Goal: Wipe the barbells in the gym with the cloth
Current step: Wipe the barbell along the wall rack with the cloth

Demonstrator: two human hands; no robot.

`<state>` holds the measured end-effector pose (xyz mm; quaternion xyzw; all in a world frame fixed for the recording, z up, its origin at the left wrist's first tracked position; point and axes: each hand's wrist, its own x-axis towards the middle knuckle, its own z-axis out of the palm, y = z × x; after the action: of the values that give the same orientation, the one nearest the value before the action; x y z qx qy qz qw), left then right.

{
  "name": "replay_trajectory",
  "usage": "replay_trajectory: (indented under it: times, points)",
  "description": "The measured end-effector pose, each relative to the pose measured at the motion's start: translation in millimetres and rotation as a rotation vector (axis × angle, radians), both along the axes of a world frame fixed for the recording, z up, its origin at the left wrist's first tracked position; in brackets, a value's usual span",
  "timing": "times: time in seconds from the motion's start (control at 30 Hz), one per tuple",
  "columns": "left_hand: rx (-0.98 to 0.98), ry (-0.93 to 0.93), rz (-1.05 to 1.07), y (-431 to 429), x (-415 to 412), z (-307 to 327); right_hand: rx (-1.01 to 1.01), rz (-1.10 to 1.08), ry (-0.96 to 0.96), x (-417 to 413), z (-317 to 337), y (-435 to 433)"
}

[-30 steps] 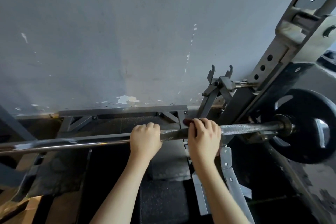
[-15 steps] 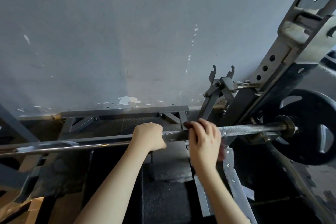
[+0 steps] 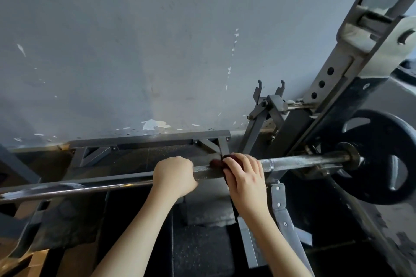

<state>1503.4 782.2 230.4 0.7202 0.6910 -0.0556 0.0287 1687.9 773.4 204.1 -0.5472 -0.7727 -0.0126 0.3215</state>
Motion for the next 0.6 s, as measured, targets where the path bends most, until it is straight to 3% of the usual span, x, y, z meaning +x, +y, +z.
replay_trajectory:
  times: [0.13,0.2,0.27,0.4,0.5,0.6]
  points:
    - [0.001,-0.011,0.01,1,1,0,0.003,-0.078,-0.098,-8,8,27]
    - [0.013,-0.015,0.028,-1,1,0,-0.314,-0.118,-0.152,-18,35,54]
    - [0.015,-0.023,0.033,-3,2,0,-0.441,-0.138,-0.164,-16,35,61]
    - [0.02,-0.017,0.042,-1,2,-3,-0.02,0.024,0.019,-6,3,-6]
    - [0.013,-0.01,0.045,-1,3,-3,-0.007,-0.028,-0.073,-8,5,9]
    - [0.035,0.003,0.038,-2,2,-2,-0.3,-0.084,-0.186,-28,35,42]
